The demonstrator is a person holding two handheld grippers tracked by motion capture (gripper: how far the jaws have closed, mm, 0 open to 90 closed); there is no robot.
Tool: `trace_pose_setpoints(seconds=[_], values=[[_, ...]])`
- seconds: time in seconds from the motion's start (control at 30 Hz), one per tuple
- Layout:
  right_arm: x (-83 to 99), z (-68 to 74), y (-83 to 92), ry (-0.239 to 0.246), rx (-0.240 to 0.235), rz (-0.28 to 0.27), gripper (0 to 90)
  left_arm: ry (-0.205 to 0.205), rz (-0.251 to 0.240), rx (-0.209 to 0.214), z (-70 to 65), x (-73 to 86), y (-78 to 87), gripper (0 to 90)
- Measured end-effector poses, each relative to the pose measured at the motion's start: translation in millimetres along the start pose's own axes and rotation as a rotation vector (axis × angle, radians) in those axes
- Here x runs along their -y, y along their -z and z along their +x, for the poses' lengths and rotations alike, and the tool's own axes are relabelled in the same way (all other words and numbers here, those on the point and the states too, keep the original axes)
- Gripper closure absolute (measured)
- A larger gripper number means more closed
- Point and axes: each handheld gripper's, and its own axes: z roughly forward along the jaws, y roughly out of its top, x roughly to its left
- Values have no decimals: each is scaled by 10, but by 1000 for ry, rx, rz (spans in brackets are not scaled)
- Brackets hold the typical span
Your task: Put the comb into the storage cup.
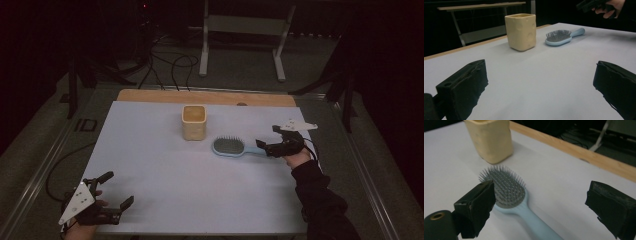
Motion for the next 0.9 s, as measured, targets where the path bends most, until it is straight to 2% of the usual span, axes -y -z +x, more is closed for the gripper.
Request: trace_pose_setpoints(seconds=[0.33, 0.37, 0.4, 0.5, 0.6, 0.7, 0.73, 0.9], values=[[113, -98, -177, -23, 54, 60, 84, -1, 4, 2, 0, 2, -2, 0], [125, -112, -191, -24, 56, 70, 113, 0, 4, 3, 1, 3, -1, 0], [149, -143, -215, -33, 74, 87, 121, 1, 4, 4, 1, 4, -3, 0], [188, -189, -246, -47, 86, 108, 138, 2, 7, 7, 1, 6, -8, 0], [216, -225, -265, -47, 105, 122, 192, 3, 6, 7, 2, 8, -9, 0], [231, -254, -279, -46, 119, 140, 293, 5, 3, 6, 5, 8, -6, 0], [231, -254, -279, -46, 119, 140, 293, 5, 3, 6, 5, 8, -6, 0], [241, -285, -318, -36, 133, 169, 493, 10, -3, 2, 10, 7, 0, 0]])
